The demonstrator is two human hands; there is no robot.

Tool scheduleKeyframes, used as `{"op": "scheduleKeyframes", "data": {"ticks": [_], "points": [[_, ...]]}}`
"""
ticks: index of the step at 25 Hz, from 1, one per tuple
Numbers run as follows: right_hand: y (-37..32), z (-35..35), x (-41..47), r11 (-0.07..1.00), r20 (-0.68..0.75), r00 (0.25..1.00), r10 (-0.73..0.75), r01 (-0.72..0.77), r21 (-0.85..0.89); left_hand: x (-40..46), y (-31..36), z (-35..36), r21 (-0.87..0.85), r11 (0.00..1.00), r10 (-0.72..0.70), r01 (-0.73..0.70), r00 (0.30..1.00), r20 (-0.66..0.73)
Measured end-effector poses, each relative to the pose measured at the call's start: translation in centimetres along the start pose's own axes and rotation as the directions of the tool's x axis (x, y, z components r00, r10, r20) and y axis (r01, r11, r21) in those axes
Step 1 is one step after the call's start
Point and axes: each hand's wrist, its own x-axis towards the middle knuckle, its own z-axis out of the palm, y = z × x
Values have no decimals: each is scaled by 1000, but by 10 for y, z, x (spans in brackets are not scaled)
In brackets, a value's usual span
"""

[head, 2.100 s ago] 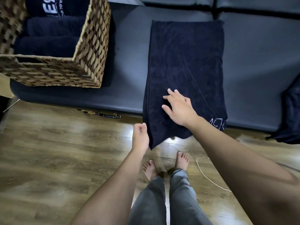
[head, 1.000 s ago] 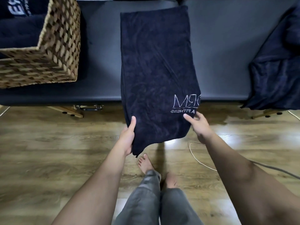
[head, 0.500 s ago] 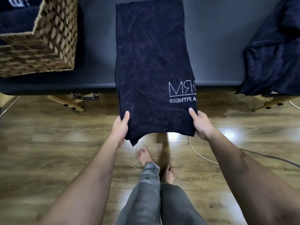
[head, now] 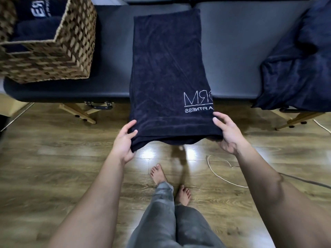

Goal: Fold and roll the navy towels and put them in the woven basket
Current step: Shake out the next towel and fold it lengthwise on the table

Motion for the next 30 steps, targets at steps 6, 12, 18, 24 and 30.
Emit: {"op": "scheduleKeyframes", "data": {"ticks": [6, 12, 18, 24, 30], "points": [[-20, 8, 1, 993, 35, 999, 12, -16, 113, -9, 34, 1, -146, 978, -141, 152, 987, 78], [-37, 8, 10, 976, 131, 991, 37, -64, 210, 4, 55, -2, -419, 892, -74, 170, 969, 235], [-50, 11, 25, 908, 189, 981, 55, -128, 400, 25, 78, 6, -566, 799, -71, 202, 967, 245], [-69, 28, 64, 887, 88, 996, 11, -50, 458, 65, 103, 37, -670, 706, -73, 228, 965, 251], [-49, 40, 74, 849, -8, 923, -384, 349, -396, 71, 54, 47, 279, 897, 336, -342, 939, 71]]}}
